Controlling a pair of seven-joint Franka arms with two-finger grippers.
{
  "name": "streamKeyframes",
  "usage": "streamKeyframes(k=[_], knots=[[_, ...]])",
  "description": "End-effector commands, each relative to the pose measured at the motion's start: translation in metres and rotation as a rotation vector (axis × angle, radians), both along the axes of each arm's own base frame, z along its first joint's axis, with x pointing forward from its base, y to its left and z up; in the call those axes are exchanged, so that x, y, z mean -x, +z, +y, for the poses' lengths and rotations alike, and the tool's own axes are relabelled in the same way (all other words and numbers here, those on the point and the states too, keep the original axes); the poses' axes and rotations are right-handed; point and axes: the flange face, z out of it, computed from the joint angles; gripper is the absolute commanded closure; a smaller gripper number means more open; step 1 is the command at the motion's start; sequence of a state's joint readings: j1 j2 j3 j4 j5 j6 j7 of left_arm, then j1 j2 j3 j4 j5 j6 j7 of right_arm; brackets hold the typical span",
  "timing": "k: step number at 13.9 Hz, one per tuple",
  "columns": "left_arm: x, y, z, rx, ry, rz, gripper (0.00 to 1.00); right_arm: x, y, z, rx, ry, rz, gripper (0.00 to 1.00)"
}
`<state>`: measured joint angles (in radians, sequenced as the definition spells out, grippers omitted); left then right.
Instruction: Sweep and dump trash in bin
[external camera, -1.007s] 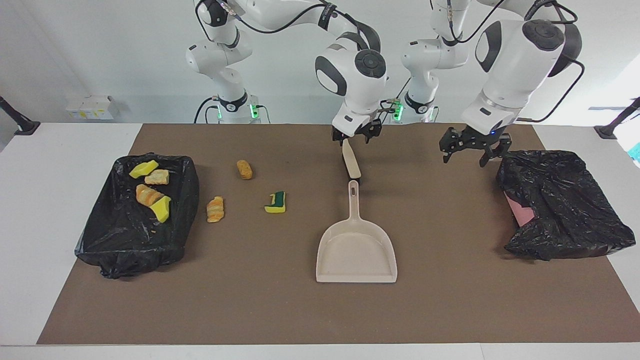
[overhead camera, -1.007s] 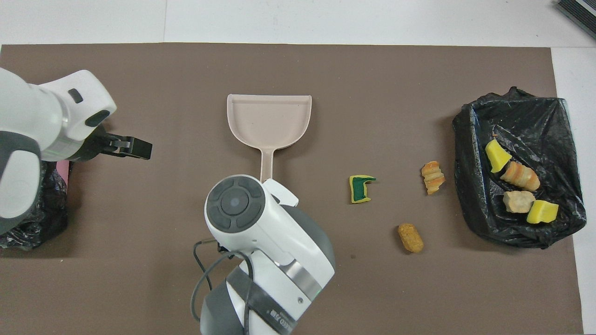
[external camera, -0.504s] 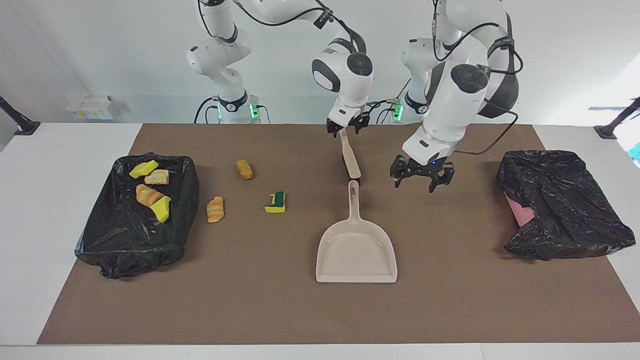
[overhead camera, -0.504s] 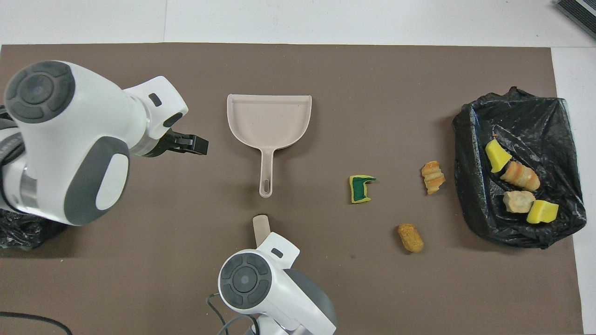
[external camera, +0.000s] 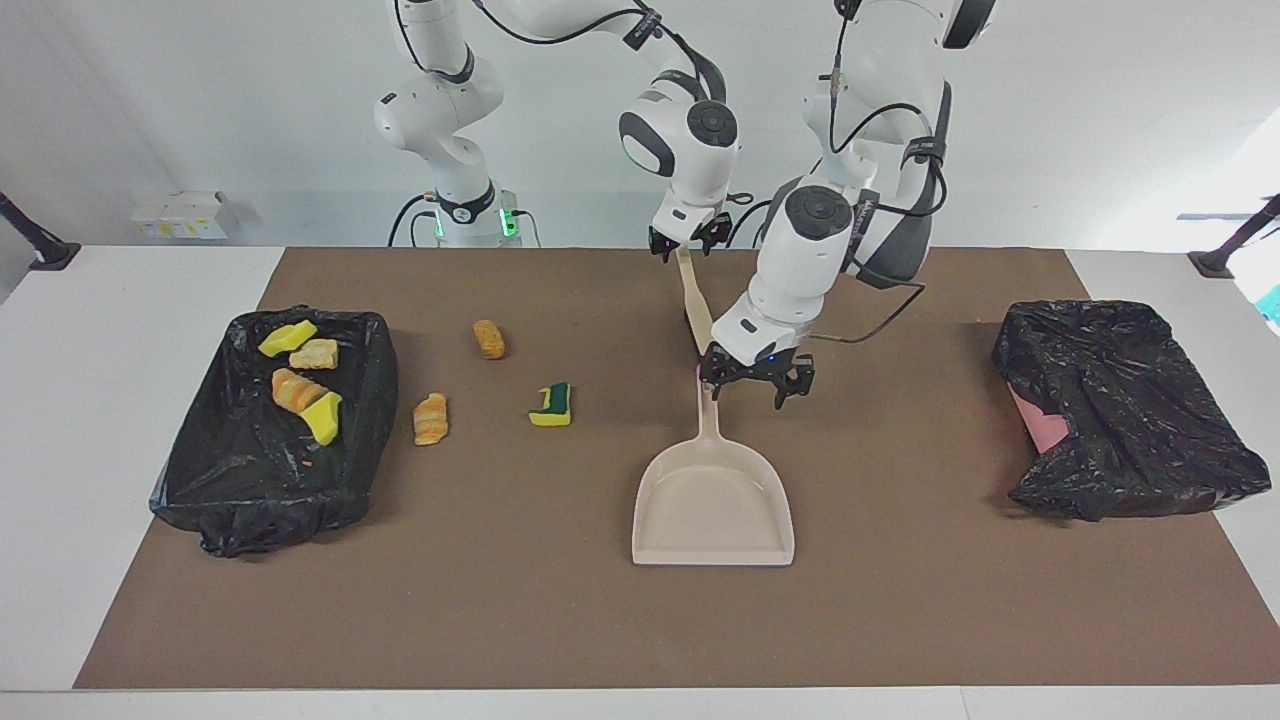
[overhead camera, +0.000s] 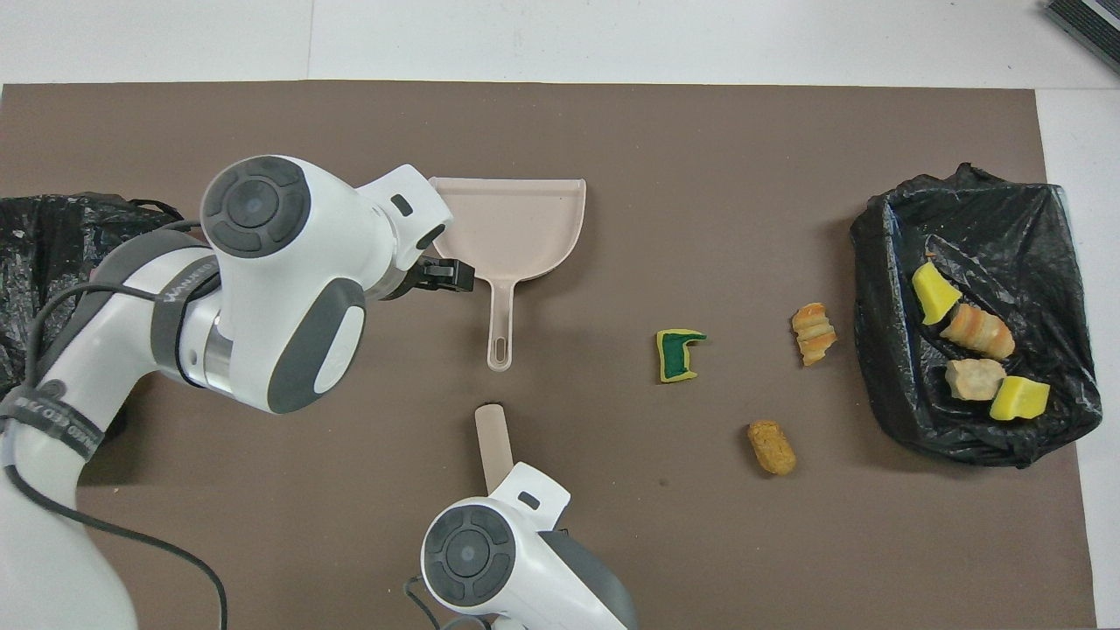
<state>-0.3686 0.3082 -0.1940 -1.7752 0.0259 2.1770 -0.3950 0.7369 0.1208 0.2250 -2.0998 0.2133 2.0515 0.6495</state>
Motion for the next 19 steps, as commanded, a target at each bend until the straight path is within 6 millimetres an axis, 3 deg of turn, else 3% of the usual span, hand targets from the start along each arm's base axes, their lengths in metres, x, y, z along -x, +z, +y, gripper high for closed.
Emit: streamKeyframes(k=[1,4,5,6,8,9,10,12,13,14,15,17,19], knots=[[0.007,-0.024,-0.020,-0.020,0.001,-0.005,0.00,0.004,-0.003,-0.009,-0.048,0.007,0.002,0.23],[0.011,-0.030,-0.026,-0.027,0.014,0.009,0.00,0.002,-0.007,-0.012,-0.050,0.018,0.003,0.23],[0.013,-0.030,-0.027,-0.030,0.009,0.014,0.09,0.003,-0.011,-0.010,-0.050,0.019,0.004,0.25],[0.015,-0.034,-0.027,-0.036,0.009,0.023,0.24,-0.001,-0.013,-0.012,-0.052,0.011,0.002,0.25],[0.023,-0.039,-0.029,-0.045,0.000,0.034,0.27,-0.002,-0.015,-0.012,-0.052,0.009,0.001,0.33],[0.025,-0.040,-0.030,-0.047,0.003,0.039,0.28,-0.002,-0.014,-0.011,-0.058,0.011,-0.003,0.44],[0.029,-0.042,-0.032,-0.049,0.022,0.044,0.29,0.000,-0.013,-0.010,-0.059,0.017,-0.004,0.64],[0.031,-0.044,-0.032,-0.051,0.024,0.047,0.31,0.000,-0.012,-0.010,-0.058,0.017,-0.003,0.92],[0.032,-0.043,-0.033,-0.053,0.021,0.048,0.59,0.001,-0.013,-0.011,-0.047,0.012,0.005,1.00],[0.029,-0.041,-0.033,-0.049,0.023,0.042,0.71,0.001,-0.012,-0.010,-0.046,0.007,0.006,1.00],[0.026,-0.038,-0.031,-0.048,0.024,0.038,1.00,0.000,-0.012,-0.010,-0.045,0.002,0.006,1.00],[0.019,-0.033,-0.026,-0.065,0.008,0.006,1.00,-0.003,0.000,-0.014,-0.049,-0.005,-0.005,1.00],[0.008,-0.020,-0.010,-0.068,0.019,-0.017,1.00,-0.011,0.029,-0.037,-0.031,-0.032,0.006,1.00]])
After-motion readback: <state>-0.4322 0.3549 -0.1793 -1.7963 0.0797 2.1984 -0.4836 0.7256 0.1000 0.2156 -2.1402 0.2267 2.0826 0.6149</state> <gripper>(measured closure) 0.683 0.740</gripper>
